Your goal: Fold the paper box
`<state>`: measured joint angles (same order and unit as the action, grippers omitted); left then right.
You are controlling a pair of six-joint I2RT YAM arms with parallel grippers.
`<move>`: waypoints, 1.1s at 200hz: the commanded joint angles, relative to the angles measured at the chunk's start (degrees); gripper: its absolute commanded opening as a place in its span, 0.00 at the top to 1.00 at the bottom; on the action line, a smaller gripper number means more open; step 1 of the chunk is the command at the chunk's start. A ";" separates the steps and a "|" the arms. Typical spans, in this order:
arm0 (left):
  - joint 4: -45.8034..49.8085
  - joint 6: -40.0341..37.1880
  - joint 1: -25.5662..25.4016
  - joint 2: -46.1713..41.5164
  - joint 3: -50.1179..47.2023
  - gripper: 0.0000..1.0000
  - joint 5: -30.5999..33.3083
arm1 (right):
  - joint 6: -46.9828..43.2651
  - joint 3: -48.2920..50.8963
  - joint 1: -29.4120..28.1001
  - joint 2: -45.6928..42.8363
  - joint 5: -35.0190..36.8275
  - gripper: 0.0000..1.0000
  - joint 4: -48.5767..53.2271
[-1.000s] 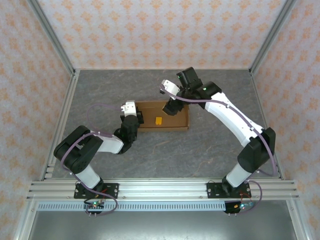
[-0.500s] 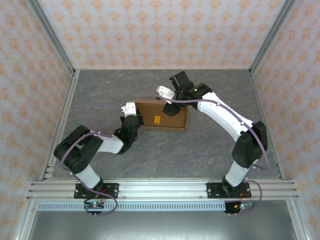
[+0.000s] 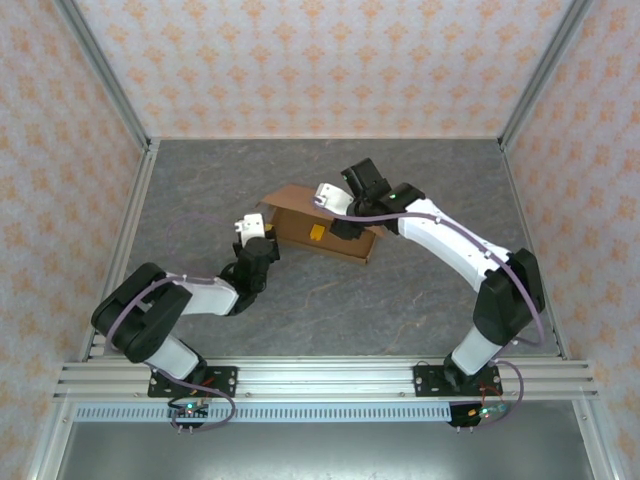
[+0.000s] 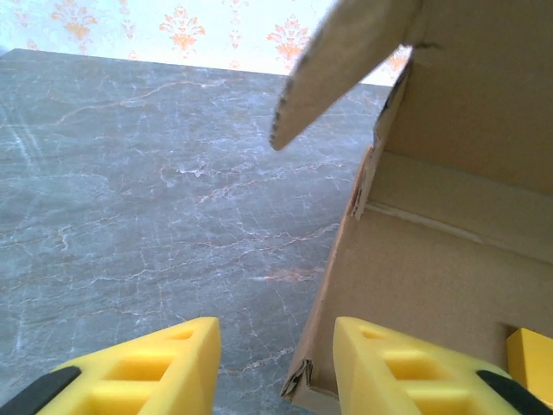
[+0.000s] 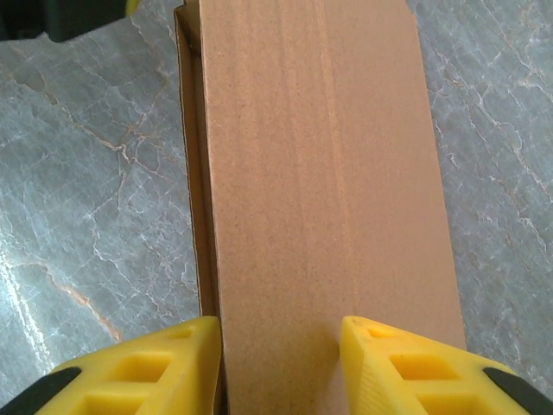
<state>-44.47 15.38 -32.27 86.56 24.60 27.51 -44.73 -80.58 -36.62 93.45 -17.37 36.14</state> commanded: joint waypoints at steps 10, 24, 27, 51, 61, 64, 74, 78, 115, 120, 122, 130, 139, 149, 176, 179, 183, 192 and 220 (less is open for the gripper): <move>8.00 3.64 -0.38 -6.33 -2.99 0.58 3.01 | 1.65 2.65 -0.47 -1.92 1.08 0.60 -2.81; 12.08 5.09 -0.34 -10.51 -4.29 0.55 3.80 | 2.14 3.60 -0.72 -2.03 1.49 0.61 -3.06; 12.96 5.44 -0.34 -11.50 -4.63 0.54 3.97 | 2.26 3.93 -0.77 -2.09 1.54 0.61 -3.21; 21.33 8.18 -0.30 -22.43 -6.81 0.48 5.18 | 3.11 6.14 -1.17 -2.74 1.92 0.61 -4.36; 25.87 8.35 -0.15 -27.49 -6.72 0.46 5.35 | 3.50 6.84 -1.32 -2.79 1.72 0.61 -4.65; 27.39 8.34 -0.11 -29.06 -6.53 0.46 5.34 | 3.57 7.10 -1.41 -2.75 1.83 0.61 -4.76; 32.38 8.22 0.48 -33.60 -5.31 0.44 4.71 | 3.75 7.93 -1.85 -2.62 2.60 0.61 -4.98; 34.20 8.14 0.90 -35.14 -4.66 0.43 3.99 | 3.85 8.29 -2.04 -2.54 2.89 0.61 -5.15; 43.55 8.49 10.49 -37.16 3.62 0.42 -12.86 | 4.79 12.70 -2.23 -2.61 3.22 0.60 -8.56; 44.16 8.29 11.40 -35.88 5.05 0.42 -14.52 | 4.83 12.79 -2.23 -2.51 3.21 0.60 -8.56; 44.37 8.12 11.61 -35.31 5.75 0.42 -15.16 | 4.85 12.85 -2.23 -2.42 3.21 0.60 -8.57; 45.02 7.10 12.42 -32.56 8.34 0.42 -17.70 | 4.98 12.98 -2.23 -2.10 2.97 0.59 -8.38; 45.94 6.20 13.02 -29.10 11.39 0.41 -20.39 | 5.00 13.28 -2.23 -1.89 2.55 0.59 -8.52; 46.59 5.25 14.09 -24.61 14.91 0.40 -24.87 | 5.22 13.66 -2.23 -1.51 2.17 0.59 -8.99; 48.72 2.73 15.80 -12.28 24.16 0.39 -34.87 | 5.51 15.24 -2.23 -0.95 1.98 0.57 -10.15; 49.03 2.38 15.84 -10.89 25.17 0.38 -35.71 | 5.55 15.60 -2.23 -0.91 1.98 0.57 -10.32; 49.58 2.07 15.84 -9.17 26.47 0.38 -36.68 | 5.68 15.86 -2.23 -0.81 1.92 0.57 -10.53; 50.83 1.16 16.07 -5.49 29.18 0.37 -38.92 | 6.03 16.55 -2.25 -0.52 1.59 0.56 -10.94; 54.30 -1.55 16.43 2.89 34.47 0.36 -42.93 | 7.10 18.26 -2.27 0.34 0.79 0.51 -12.61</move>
<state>3.75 17.65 -16.45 85.08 55.55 -7.99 -39.35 -64.10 -38.72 92.55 -15.86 25.43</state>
